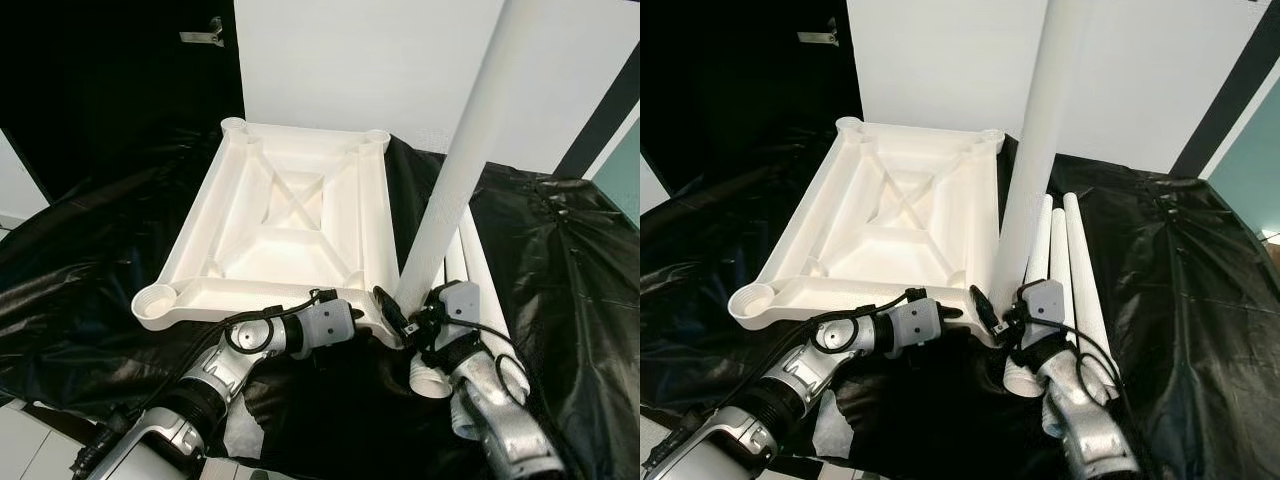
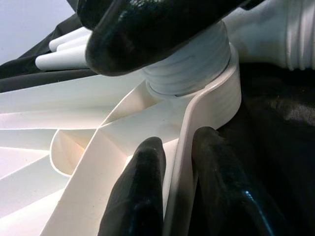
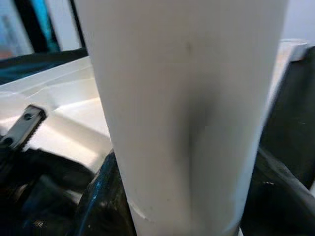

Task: Building children table

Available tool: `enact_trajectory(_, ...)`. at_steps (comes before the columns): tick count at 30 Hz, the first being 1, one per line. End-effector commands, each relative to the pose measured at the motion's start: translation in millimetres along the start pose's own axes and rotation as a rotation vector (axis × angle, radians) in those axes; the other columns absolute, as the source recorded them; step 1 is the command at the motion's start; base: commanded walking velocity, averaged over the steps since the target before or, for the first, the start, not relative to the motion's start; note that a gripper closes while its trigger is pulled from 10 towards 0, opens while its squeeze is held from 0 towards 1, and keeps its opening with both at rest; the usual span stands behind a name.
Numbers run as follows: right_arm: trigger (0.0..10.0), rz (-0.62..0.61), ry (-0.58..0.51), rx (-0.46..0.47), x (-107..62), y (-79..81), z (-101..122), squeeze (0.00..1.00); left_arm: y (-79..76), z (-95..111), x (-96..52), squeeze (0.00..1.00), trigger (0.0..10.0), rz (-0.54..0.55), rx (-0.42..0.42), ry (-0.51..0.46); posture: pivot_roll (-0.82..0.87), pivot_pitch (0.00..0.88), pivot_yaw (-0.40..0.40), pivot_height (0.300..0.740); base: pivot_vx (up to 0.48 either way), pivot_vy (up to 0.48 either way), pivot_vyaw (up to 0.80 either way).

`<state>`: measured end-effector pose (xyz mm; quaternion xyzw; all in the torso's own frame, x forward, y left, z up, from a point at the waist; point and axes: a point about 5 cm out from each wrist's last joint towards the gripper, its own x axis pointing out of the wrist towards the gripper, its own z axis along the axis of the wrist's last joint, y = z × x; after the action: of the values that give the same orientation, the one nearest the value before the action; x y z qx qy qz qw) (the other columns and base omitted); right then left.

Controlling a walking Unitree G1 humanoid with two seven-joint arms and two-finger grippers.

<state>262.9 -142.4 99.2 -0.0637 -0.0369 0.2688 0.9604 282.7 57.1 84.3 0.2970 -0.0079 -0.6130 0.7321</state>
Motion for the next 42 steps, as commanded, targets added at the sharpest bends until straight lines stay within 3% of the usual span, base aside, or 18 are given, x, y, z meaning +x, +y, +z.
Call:
enact_trajectory(1,10.0,-0.094,0.205,-0.104,-23.2,-42.4,-21.2,0.00,-34.2,-17.0,0.8,0.00,10.0,-0.234,-0.008,0.076,0.24,0.000,-0.078,0.740,0.000,0.000,0.00)
enact_trajectory(5,10.0,-0.099,0.202,-0.116,-24.2,-48.7,-19.1,0.00,-33.9,-17.2,0.7,0.00,10.0,-0.234,-0.008,0.077,0.24,0.000,-0.078,0.740,0.000,0.000,0.00)
enact_trajectory(6,10.0,-0.105,0.183,-0.116,-24.1,-55.6,-14.4,1.00,-33.6,-17.1,0.8,0.00,10.0,-0.234,-0.007,0.077,0.24,0.000,-0.080,0.740,0.000,0.000,0.00)
enact_trajectory(7,10.0,-0.111,0.162,-0.119,-21.0,-62.0,-7.7,1.00,-33.0,-16.9,1.3,0.00,10.0,-0.233,-0.006,0.077,0.24,0.000,-0.081,0.740,0.000,0.000,0.00)
enact_trajectory(12,10.0,-0.100,0.168,-0.110,-18.2,-61.8,-7.6,1.00,-33.1,-16.7,1.7,0.00,10.0,-0.232,-0.007,0.075,0.24,0.000,-0.084,0.740,0.000,0.000,0.00)
enact_trajectory(13,10.0,-0.063,0.187,-0.096,-17.2,-58.0,-10.3,0.00,-33.5,-16.7,2.0,0.00,10.0,-0.231,-0.009,0.074,0.24,0.000,-0.084,0.740,0.000,0.000,0.00)
enact_trajectory(17,10.0,0.038,0.224,-0.067,-19.9,-52.1,-14.8,0.00,-34.2,-16.8,1.9,0.00,10.0,-0.230,-0.012,0.074,0.24,0.000,-0.085,0.740,0.000,0.000,0.00)
enact_trajectory(23,10.0,0.131,0.255,-0.061,-26.0,-59.5,-14.8,0.00,-34.8,-17.4,1.1,0.00,10.0,-0.231,-0.012,0.075,0.24,0.000,-0.083,0.740,0.000,0.000,0.00)
enact_trajectory(24,0.2,0.175,0.266,-0.059,-27.6,-60.9,-13.6,0.00,-34.6,-17.5,1.1,0.00,10.0,-0.231,-0.011,0.076,0.24,0.000,-0.083,0.740,0.000,0.000,0.00)
enact_trajectory(29,0.0,0.287,0.295,-0.029,-32.5,-61.9,-9.9,0.00,-32.4,-16.8,1.6,0.00,10.0,-0.228,-0.008,0.076,0.24,0.000,-0.085,0.740,0.000,0.000,0.00)
enact_trajectory(35,0.0,0.299,0.307,0.018,-33.7,-55.9,-13.4,0.00,-32.4,-16.7,1.3,0.00,10.0,-0.224,-0.006,0.076,0.24,0.000,-0.087,0.740,0.000,0.000,0.00)
enact_trajectory(39,0.0,0.240,0.267,0.034,-32.3,-47.6,-16.3,0.00,-32.8,-16.8,1.0,0.00,10.0,-0.223,-0.006,0.076,0.24,0.000,-0.086,0.740,0.000,0.000,0.00)
enact_trajectory(40,0.0,0.149,0.207,0.023,-33.5,-36.3,-19.7,0.00,-32.3,-16.6,1.3,0.00,10.0,-0.222,-0.006,0.076,0.25,0.000,-0.093,0.740,0.000,0.000,0.00)
enact_trajectory(41,0.0,0.149,0.207,0.023,-33.5,-36.3,-19.7,0.00,-32.3,-16.6,1.3,0.00,10.0,-0.222,-0.006,0.076,0.25,0.000,-0.093,0.740,0.000,0.000,0.00)
enact_trajectory(42,0.0,0.027,0.135,0.009,-37.0,-26.1,-21.2,0.00,-31.5,-16.4,1.5,0.00,10.0,-0.219,-0.006,0.077,0.25,0.000,-0.096,0.740,0.000,0.000,0.00)
